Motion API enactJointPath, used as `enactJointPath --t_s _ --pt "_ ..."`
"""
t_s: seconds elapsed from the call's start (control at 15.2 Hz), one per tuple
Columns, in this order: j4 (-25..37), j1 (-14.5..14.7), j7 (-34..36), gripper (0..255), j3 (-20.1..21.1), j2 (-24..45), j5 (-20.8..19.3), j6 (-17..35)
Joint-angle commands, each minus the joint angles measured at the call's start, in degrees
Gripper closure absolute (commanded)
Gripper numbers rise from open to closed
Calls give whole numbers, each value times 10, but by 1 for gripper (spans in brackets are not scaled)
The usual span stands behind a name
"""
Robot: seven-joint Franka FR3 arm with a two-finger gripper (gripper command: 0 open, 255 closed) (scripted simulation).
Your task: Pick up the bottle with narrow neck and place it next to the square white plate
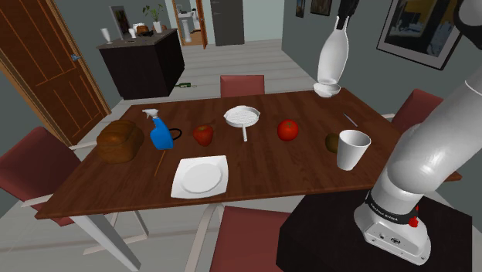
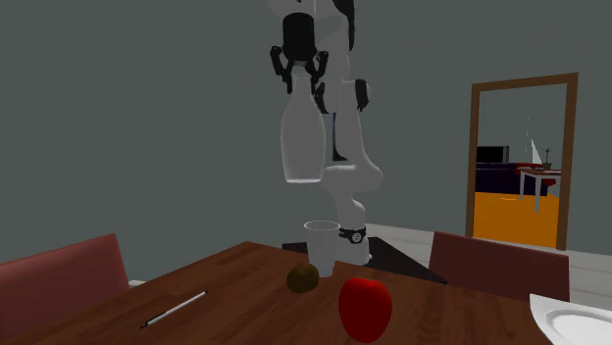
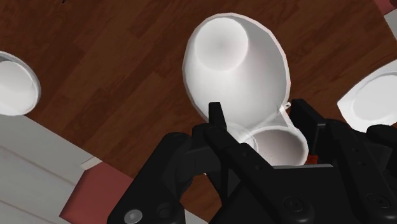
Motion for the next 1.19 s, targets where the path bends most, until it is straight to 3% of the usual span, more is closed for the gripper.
enactJointPath --t_s 0.0,0.53,1.12 --pt "-22 9 39 255 30 -21 -7 2" --pt "-73 37 167 255 127 -63 -5 11" --pt "-78 73 299 255 222 -55 16 20"
